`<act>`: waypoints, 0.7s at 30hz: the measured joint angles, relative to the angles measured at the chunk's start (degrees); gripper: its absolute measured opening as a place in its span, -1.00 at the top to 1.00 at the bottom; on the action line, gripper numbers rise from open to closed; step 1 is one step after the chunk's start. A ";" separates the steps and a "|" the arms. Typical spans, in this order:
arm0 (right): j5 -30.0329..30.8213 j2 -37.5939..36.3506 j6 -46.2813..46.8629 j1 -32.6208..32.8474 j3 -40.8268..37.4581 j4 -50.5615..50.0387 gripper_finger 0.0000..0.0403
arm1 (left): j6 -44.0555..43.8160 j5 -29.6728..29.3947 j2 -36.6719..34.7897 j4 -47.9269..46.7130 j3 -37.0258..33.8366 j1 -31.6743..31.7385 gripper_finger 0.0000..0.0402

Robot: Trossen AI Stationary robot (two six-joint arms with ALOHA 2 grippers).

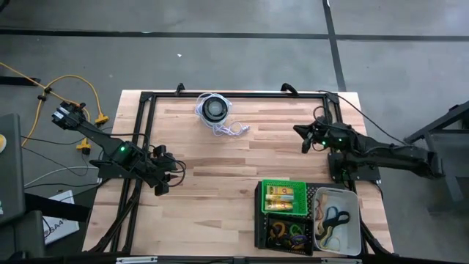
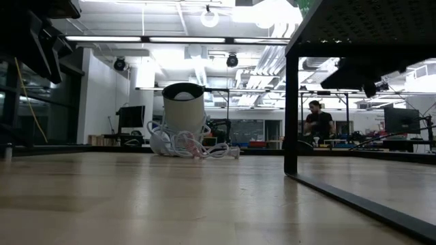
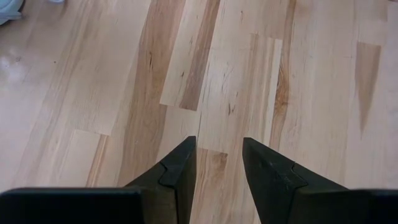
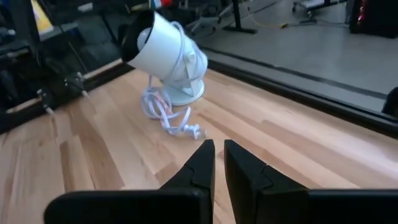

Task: Pick & Place Office Desk Supplies
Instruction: Return to Home Position

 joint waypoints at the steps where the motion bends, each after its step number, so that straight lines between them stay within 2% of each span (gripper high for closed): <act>1: 0.43 -1.58 0.05 0.00 -0.82 -0.03 0.88 | 0.01 0.01 0.01 0.00 0.01 0.01 0.38; 9: 2.89 -9.80 0.07 3.11 -4.48 -0.68 0.88 | 0.00 0.01 0.01 0.00 -0.01 0.01 0.38; 15: 7.91 -12.61 -0.86 7.39 -5.47 -0.60 0.88 | -0.01 0.01 0.01 0.02 -0.01 -0.01 0.38; 21: 10.18 -15.05 -2.59 11.15 -6.96 -0.27 0.88 | 0.01 0.00 0.00 0.02 0.00 0.00 0.38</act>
